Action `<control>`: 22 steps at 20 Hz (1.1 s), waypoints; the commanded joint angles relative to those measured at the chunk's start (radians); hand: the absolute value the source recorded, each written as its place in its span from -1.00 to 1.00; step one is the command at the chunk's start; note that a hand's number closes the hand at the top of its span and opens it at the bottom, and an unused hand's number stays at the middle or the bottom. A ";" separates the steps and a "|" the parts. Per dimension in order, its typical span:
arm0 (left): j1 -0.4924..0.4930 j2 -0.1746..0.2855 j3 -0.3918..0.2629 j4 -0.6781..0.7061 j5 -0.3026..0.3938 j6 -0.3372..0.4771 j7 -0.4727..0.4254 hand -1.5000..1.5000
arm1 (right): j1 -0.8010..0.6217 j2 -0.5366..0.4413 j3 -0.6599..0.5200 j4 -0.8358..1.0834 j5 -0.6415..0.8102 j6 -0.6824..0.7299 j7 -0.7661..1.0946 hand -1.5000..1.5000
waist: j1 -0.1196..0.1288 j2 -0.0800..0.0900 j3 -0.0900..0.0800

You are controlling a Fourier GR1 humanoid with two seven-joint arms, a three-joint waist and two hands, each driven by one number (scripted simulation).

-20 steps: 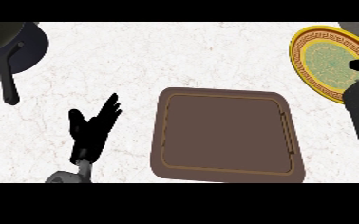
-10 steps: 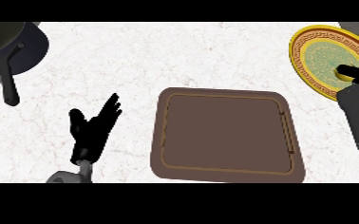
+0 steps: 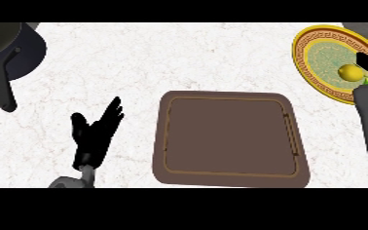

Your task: Pick the lemon from the tray and place it in the plate

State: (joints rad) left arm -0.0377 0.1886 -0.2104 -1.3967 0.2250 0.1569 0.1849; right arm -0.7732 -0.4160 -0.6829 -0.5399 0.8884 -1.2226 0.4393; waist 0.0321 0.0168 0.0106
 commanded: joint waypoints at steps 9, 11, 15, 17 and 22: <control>0.023 0.031 0.048 -0.002 0.018 -0.032 -0.003 0.00 | 0.301 0.216 0.071 -0.443 -0.560 0.223 -0.454 -1.00 | -0.033 -0.016 -0.008; 0.046 0.034 0.041 -0.027 0.028 -0.050 0.027 0.00 | 0.339 0.214 0.063 -0.487 -0.630 0.297 -0.473 -1.00 | -0.034 -0.018 -0.009; 0.047 0.020 0.056 -0.025 0.004 -0.039 0.007 0.00 | 0.436 0.239 0.082 -0.501 -0.695 0.357 -0.588 -1.00 | -0.032 -0.017 -0.010; 0.044 -0.011 0.035 -0.043 -0.038 0.001 0.030 0.00 | 0.463 0.290 0.190 -0.579 -0.559 0.265 -0.410 -1.00 | -0.034 -0.019 -0.011; 0.084 -0.035 0.045 -0.022 -0.037 -0.040 -0.012 0.00 | 0.578 0.325 0.247 -0.650 -0.542 0.277 -0.383 -1.00 | -0.032 -0.018 -0.011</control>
State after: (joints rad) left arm 0.0123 0.1916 -0.1527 -1.4228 0.2084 0.1206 0.2011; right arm -0.2509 -0.1057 -0.4883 -1.1520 0.3218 -0.9362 0.0089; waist -0.0024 -0.0015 0.0003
